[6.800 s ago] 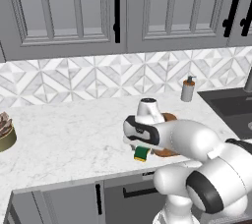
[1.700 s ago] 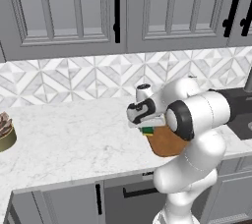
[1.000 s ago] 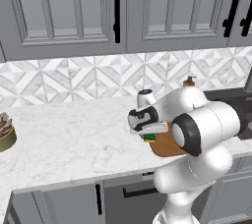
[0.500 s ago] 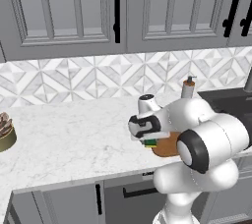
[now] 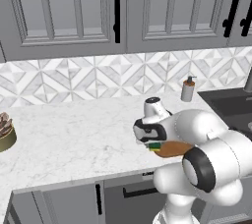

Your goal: Pick up the sponge from the counter and clean the cutting board by briefly scrubbing or pressing down on the cutting board. Once finished, release the sponge.

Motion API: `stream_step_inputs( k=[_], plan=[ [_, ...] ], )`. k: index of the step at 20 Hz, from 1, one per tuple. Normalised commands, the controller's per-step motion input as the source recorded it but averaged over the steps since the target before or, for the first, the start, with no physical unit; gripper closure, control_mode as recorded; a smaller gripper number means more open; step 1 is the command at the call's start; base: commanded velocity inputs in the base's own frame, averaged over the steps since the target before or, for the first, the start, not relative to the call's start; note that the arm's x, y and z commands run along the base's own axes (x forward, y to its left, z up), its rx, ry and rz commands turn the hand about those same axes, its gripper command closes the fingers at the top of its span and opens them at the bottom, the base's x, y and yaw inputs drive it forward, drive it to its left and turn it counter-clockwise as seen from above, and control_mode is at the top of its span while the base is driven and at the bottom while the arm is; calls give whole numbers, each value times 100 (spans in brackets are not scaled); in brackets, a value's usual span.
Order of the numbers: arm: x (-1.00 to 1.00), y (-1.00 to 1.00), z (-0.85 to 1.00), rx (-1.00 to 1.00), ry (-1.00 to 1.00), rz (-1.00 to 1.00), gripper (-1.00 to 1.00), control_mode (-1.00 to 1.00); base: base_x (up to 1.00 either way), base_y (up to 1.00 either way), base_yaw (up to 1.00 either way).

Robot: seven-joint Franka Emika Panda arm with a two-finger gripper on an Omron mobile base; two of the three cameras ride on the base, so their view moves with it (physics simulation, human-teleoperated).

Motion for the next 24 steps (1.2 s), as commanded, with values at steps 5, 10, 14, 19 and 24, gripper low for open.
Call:
stream_step_inputs(
  k=[5, 10, 14, 19, 24],
  plan=[
    [-1, -53, -7, -1, 0, 4, 100, -100, 0, 0, 0],
    [-6, -24, 0, 0, -2, 5, 100, -100, 0, 0, 0],
    [-8, -16, 0, 0, -4, 4, 100, -100, 0, 0, 0],
    [-13, -25, 0, 0, 0, 2, 100, -100, 0, 0, 0],
    [-1, -30, 0, 0, 0, 0, 100, -100, 0, 0, 0]
  ],
)
